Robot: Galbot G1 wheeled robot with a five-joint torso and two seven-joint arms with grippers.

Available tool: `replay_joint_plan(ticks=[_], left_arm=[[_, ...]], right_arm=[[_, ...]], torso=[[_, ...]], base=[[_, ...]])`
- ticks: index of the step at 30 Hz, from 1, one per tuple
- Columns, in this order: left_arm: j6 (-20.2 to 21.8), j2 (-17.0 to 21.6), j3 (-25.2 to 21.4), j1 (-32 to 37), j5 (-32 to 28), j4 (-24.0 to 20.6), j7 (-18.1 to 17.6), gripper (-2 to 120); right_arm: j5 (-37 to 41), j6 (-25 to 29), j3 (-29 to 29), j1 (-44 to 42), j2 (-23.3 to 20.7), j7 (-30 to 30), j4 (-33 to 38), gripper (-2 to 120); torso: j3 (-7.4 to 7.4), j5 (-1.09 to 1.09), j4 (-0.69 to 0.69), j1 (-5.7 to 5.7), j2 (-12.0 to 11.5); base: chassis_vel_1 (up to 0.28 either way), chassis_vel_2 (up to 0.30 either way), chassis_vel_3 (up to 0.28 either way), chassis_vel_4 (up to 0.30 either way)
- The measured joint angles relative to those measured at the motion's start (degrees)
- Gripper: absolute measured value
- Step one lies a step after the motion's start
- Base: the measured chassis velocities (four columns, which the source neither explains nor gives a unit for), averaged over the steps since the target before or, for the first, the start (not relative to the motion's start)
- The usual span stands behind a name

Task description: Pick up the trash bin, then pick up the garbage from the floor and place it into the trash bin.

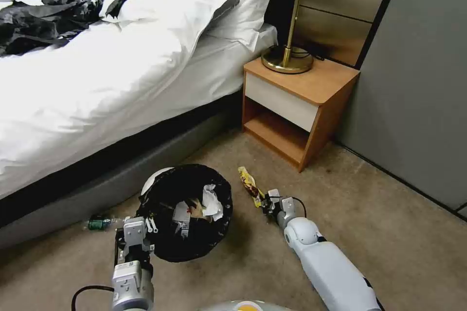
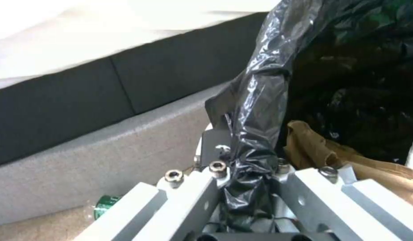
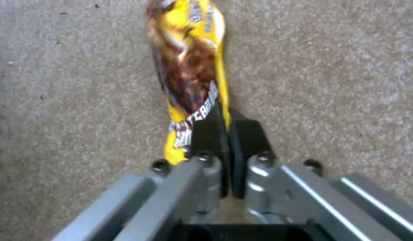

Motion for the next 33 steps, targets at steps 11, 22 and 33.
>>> replay_joint_plan(ticks=[11, 22, 33], left_arm=[[0.00, -0.01, 0.01, -0.25, -0.21, 0.02, -0.01, 0], [0.00, 0.08, 0.13, -0.67, -0.54, 0.47, -0.02, 0], [0.04, 0.42, 0.16, -0.98, -0.95, 1.58, -0.03, 0]], right_arm=[[-0.05, 1.01, 0.83, -0.62, -0.74, -0.21, 1.28, 0], [0.00, 3.57, 2.28, -3.68, -1.76, 0.41, 9.87, 0], [1.31, 14.09, 3.43, -12.48, -3.62, -5.37, 35.01, 0]], torso=[[0.00, 0.00, 0.00, 0.00, 0.00], [0.00, 0.01, 0.00, 0.00, 0.00], [0.00, 0.00, 0.00, 0.00, 0.00]], base=[[0.000, 0.000, 0.000, 0.000], [0.000, 0.000, 0.000, 0.000], [0.000, 0.000, 0.000, 0.000]])
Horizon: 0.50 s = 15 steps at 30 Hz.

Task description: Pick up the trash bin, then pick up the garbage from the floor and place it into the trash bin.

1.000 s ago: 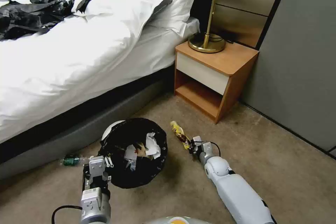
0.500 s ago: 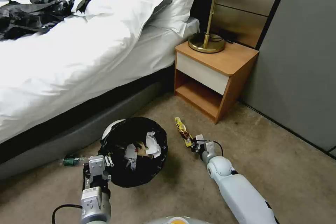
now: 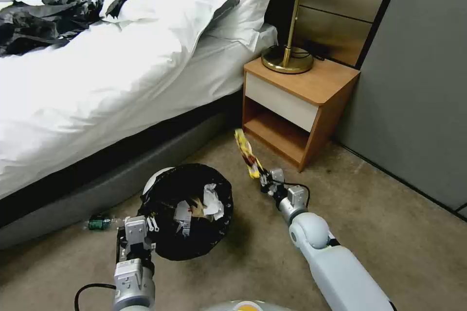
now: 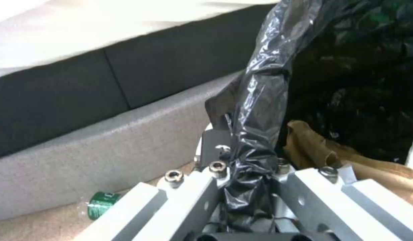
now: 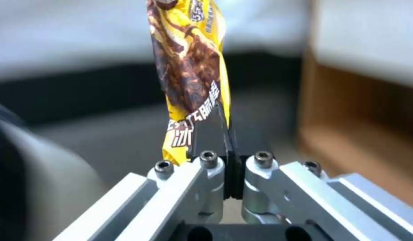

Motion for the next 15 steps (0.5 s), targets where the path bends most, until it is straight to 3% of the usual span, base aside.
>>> replay_joint_plan(ticks=[2, 4, 5, 8, 15], left_arm=[[0.04, 0.06, 0.11, -0.02, 0.09, 0.13, 0.00, 0], [0.04, 0.07, 0.12, -0.02, 0.12, 0.15, 0.00, 0], [0.06, 0.08, 0.18, -0.02, 0.18, 0.19, 0.01, 0], [0.08, 0.06, 0.32, -0.05, 0.29, 0.21, 0.01, 0], [0.11, 0.03, 0.46, -0.05, 0.38, 0.22, 0.03, 0]], right_arm=[[0.74, 4.37, -0.34, -3.23, -0.56, -5.67, 7.89, 0], [0.97, 5.17, -0.44, -4.00, -0.80, -7.13, 9.61, 0], [1.73, 6.78, -0.84, -5.89, -1.44, -11.27, 13.51, 0], [2.39, 7.96, -2.26, -8.09, -2.65, -15.82, 17.95, 0], [-0.52, 8.78, -6.34, -10.70, -4.81, -16.92, 19.08, 0]], torso=[[0.00, 0.01, 0.00, 0.00, 0.00], [0.00, 0.00, 0.00, 0.00, 0.00], [0.00, 0.00, 0.00, 0.00, 0.00], [0.00, 0.00, 0.00, 0.00, 0.00], [0.00, 0.00, 0.00, 0.00, 0.00]], base=[[0.000, 0.000, 0.000, 0.000], [0.000, 0.000, 0.000, 0.000], [0.000, 0.000, 0.000, 0.000], [0.000, 0.000, 0.000, 0.000], [0.000, 0.000, 0.000, 0.000]])
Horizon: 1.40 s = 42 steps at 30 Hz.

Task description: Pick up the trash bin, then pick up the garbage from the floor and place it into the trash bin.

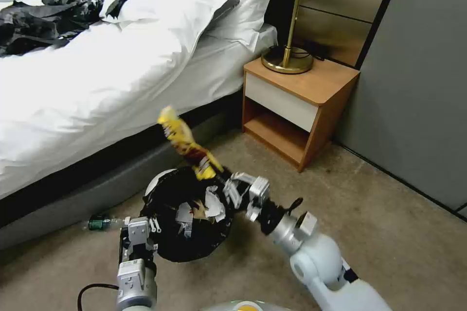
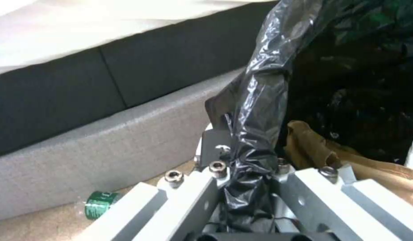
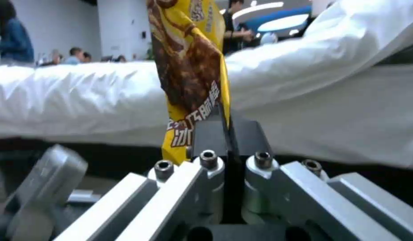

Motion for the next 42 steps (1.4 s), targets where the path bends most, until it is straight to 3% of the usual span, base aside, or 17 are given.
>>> replay_joint_plan(ticks=[27, 42], left_arm=[[0.43, 0.16, 0.21, -0.88, -0.39, -0.19, 0.11, 0], [0.74, 0.42, 0.20, -0.80, -0.17, -1.45, 0.11, 0]], right_arm=[[-3.35, 0.06, -0.73, -2.61, 0.32, 0.38, -7.26, 0], [-4.27, 0.01, -0.98, -3.55, -0.60, -0.01, -6.80, 57]], torso=[[0.00, 0.00, 0.00, 0.00, 0.00], [0.00, 0.00, 0.00, 0.00, 0.00]], base=[[0.000, 0.000, 0.000, 0.000], [0.000, 0.000, 0.000, 0.000]])
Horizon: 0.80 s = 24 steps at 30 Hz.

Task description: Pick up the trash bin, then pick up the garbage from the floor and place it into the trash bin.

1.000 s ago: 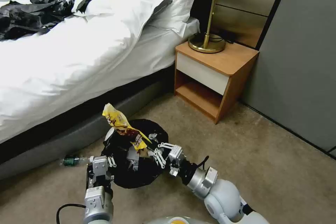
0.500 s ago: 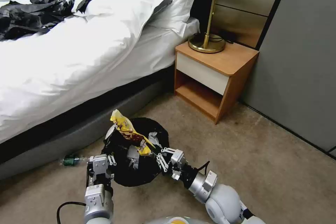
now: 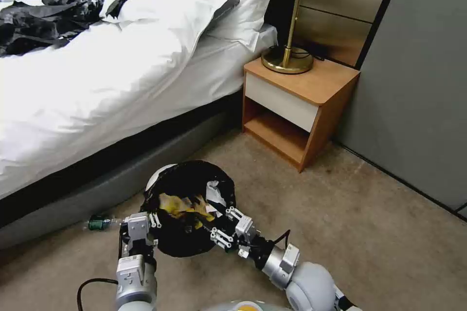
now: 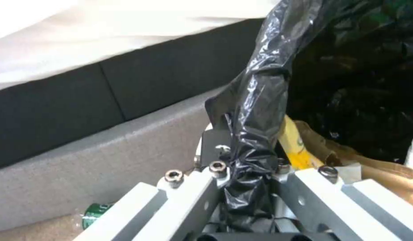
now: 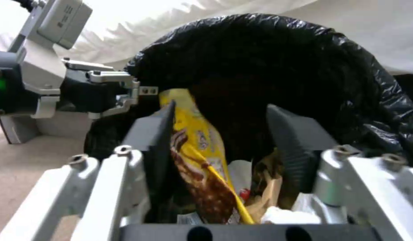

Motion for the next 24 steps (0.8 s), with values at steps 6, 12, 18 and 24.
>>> replay_joint_plan(ticks=[6, 12, 18, 24], left_arm=[[0.18, 0.07, 0.01, -0.04, 0.05, -0.01, 0.01, 0], [0.30, 0.17, -0.06, 0.07, 0.08, -0.01, 0.03, 0], [0.49, 0.19, -0.13, 0.00, 0.11, -0.01, 0.04, 0], [0.30, 0.09, -0.31, 0.04, 0.41, 1.45, 0.05, 0]], right_arm=[[-0.03, 0.00, 0.04, -0.01, -1.05, 0.00, 0.74, 79], [0.03, 0.00, 0.06, 0.04, -1.88, -0.38, 1.56, 98], [0.03, 0.77, 0.26, 0.00, -1.78, -0.77, 3.24, 100], [0.12, 1.80, 0.75, 1.19, 0.77, 1.37, 9.48, 100]], torso=[[0.00, 0.00, 0.00, 0.00, 0.00], [0.00, 0.00, 0.00, 0.00, 0.00], [0.00, -0.01, 0.00, 0.00, 0.00], [0.00, -0.01, 0.00, 0.00, 0.00]], base=[[0.000, 0.000, 0.000, 0.000], [0.000, 0.000, 0.000, 0.000], [0.000, 0.000, 0.000, 0.000], [0.000, 0.000, 0.000, 0.000]])
